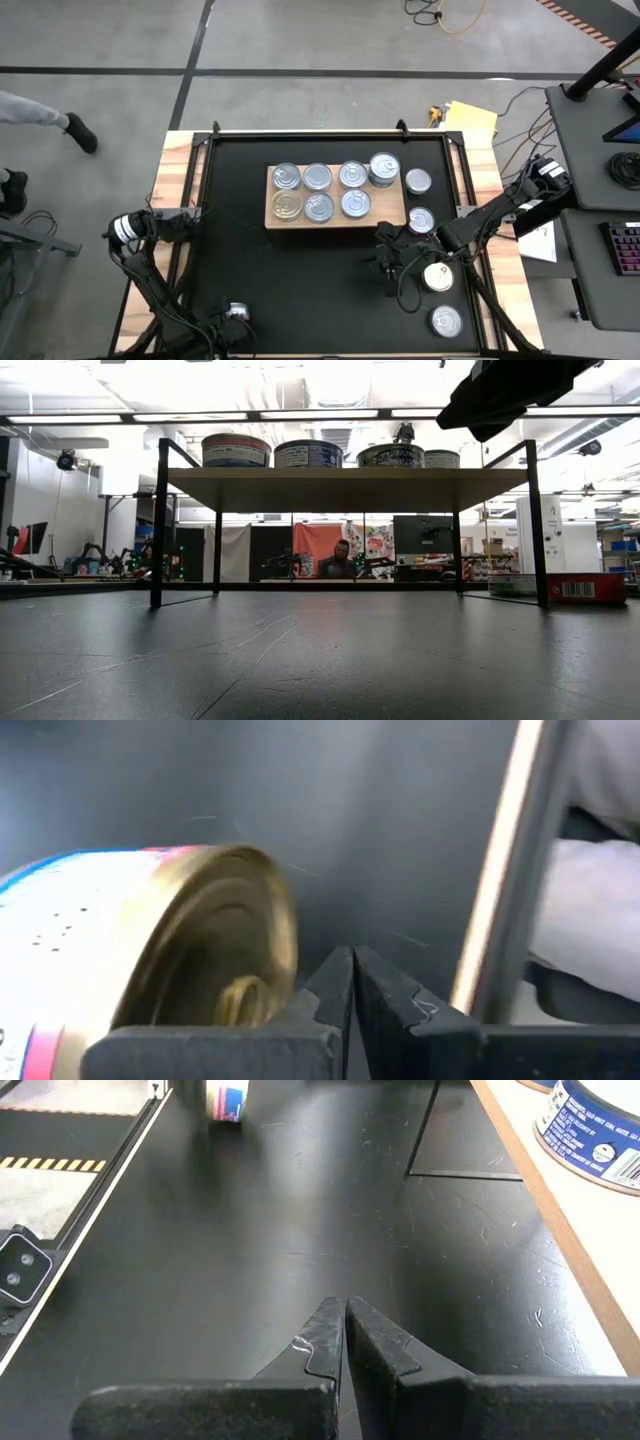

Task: Stack canned seafood by type on shelf
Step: Stack the blue tuna can on the blue tuna can

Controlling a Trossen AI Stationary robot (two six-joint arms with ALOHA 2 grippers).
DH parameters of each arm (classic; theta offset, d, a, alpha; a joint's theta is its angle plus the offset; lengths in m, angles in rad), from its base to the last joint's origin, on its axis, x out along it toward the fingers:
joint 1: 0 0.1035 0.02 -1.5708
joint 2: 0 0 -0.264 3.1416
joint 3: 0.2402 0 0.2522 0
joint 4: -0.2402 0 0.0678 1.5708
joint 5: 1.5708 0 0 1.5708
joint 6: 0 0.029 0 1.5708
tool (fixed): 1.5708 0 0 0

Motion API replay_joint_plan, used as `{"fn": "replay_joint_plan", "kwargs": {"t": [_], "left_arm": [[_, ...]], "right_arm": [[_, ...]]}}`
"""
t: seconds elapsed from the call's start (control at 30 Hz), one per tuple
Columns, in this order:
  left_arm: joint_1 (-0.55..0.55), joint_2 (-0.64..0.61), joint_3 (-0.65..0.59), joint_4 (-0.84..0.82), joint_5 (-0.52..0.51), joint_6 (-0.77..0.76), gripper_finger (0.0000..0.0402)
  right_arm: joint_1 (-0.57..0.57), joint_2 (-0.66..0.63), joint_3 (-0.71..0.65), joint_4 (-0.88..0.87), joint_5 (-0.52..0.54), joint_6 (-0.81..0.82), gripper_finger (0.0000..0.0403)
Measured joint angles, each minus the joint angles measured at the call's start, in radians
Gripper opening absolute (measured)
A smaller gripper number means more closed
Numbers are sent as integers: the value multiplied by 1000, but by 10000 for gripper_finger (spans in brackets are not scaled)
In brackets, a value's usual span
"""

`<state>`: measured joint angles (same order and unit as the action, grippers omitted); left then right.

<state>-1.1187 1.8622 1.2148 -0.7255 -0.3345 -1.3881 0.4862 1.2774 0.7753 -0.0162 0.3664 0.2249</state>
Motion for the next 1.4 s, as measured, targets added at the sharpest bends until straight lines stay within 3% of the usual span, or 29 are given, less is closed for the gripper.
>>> {"fn": "replay_joint_plan", "kwargs": {"t": [0.5, 0.87, 1.03, 1.3, 1.4], "left_arm": [[4, -2, 124, -34, 11, 59, 0], [16, -24, 356, -571, 2, 70, 0], [22, -104, 303, -526, -36, 92, 0], [51, -228, 67, -249, -9, 170, 0], [58, -278, 19, -236, -50, 151, 0]], "right_arm": [[0, 0, 1, 1, 0, -13, 9], [-1, 0, 1, 8, 0, -16, 9], [0, 0, 1, 8, 0, -16, 9], [-1, 0, 1, 8, 0, -16, 9], [-1, 0, 1, 8, 0, -16, 9]]}}
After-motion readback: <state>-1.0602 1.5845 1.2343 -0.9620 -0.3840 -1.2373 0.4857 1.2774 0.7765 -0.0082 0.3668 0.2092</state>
